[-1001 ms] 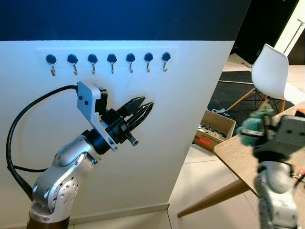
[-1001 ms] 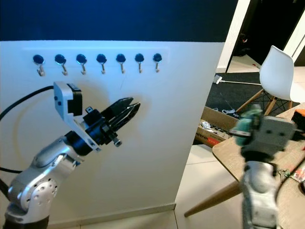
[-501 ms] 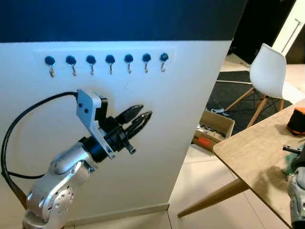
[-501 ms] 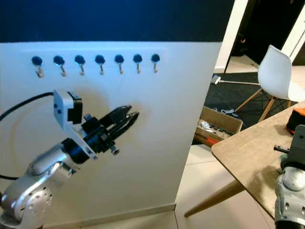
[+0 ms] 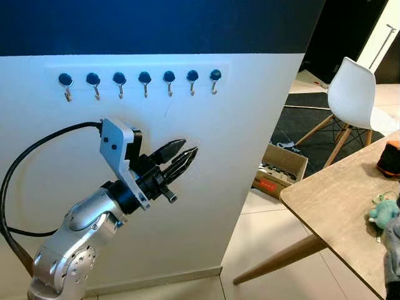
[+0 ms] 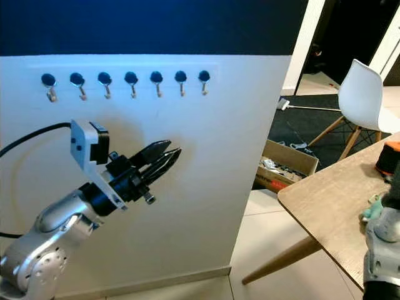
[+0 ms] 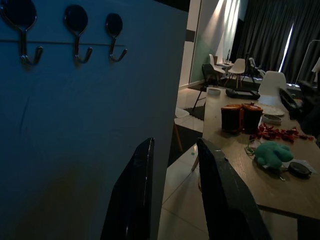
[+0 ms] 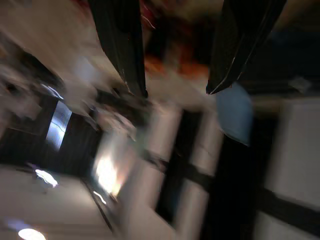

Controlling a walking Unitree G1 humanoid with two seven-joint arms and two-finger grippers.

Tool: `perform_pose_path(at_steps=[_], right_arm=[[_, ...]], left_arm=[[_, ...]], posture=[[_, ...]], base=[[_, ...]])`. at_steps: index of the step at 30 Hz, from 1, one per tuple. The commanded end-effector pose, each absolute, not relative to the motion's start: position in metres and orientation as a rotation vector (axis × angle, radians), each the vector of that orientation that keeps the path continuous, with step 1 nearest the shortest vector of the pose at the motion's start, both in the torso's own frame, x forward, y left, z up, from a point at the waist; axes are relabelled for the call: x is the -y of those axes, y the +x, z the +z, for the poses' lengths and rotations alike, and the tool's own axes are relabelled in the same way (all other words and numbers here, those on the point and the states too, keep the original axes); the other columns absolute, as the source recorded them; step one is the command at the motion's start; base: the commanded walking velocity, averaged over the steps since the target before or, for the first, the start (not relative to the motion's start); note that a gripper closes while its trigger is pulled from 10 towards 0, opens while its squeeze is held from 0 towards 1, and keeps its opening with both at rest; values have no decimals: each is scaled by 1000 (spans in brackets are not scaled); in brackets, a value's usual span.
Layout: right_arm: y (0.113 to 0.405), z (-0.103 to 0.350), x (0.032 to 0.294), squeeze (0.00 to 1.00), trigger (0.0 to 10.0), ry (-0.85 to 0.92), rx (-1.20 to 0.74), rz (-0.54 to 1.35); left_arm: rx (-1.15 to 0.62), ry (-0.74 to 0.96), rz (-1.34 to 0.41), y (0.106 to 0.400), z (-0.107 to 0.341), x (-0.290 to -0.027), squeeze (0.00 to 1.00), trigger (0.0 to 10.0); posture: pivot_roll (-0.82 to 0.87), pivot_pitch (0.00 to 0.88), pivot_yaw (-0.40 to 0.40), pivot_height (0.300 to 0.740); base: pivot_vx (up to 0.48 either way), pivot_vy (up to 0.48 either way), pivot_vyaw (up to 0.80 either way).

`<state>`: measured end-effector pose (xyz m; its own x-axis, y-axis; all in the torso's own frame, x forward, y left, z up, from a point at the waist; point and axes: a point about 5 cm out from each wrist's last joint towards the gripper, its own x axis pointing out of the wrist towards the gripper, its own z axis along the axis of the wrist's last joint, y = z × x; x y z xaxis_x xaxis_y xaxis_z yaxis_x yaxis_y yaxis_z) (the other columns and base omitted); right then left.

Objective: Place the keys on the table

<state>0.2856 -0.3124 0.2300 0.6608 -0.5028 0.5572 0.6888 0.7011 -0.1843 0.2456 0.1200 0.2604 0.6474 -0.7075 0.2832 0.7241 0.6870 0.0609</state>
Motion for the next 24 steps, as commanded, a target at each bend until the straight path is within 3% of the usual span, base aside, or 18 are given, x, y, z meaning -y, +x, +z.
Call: perform_pose_path(at_steps=[1, 3, 4, 9, 14, 21, 24], right_arm=[[293, 237, 280, 0, 10000, -427, 570, -515], [299, 235, 243, 0, 10000, -455, 602, -321], [299, 235, 243, 0, 10000, -455, 602, -321], [303, 199, 184, 0, 10000, -380, 493, 32], [296, 157, 170, 0, 10000, -349, 371, 105], [259, 43, 178, 0, 10000, -200, -97, 93], [249, 20, 186, 0, 10000, -179, -208, 76]], left_arm=[[273, -32, -810, 246, 258, -121, 0, 10000], [268, -31, -800, 248, 256, -121, 0, 10000], [268, -31, -800, 248, 256, -121, 0, 10000], [253, -32, -779, 249, 251, -121, 0, 10000], [210, -30, -762, 248, 238, -125, 0, 10000], [-35, 83, -384, 254, 149, -155, 0, 10000], [-110, 136, -293, 252, 122, -164, 0, 10000]], posture=[[109, 111, -23, 740], [110, 111, -26, 740], [110, 111, -26, 740], [112, 108, -35, 740], [117, 101, -47, 740], [123, 96, -55, 740], [125, 96, -56, 740]], base=[[0, 0, 0], [0, 0, 0], [0, 0, 0], [0, 0, 0], [0, 0, 0], [0, 0, 0], [0, 0, 0]])
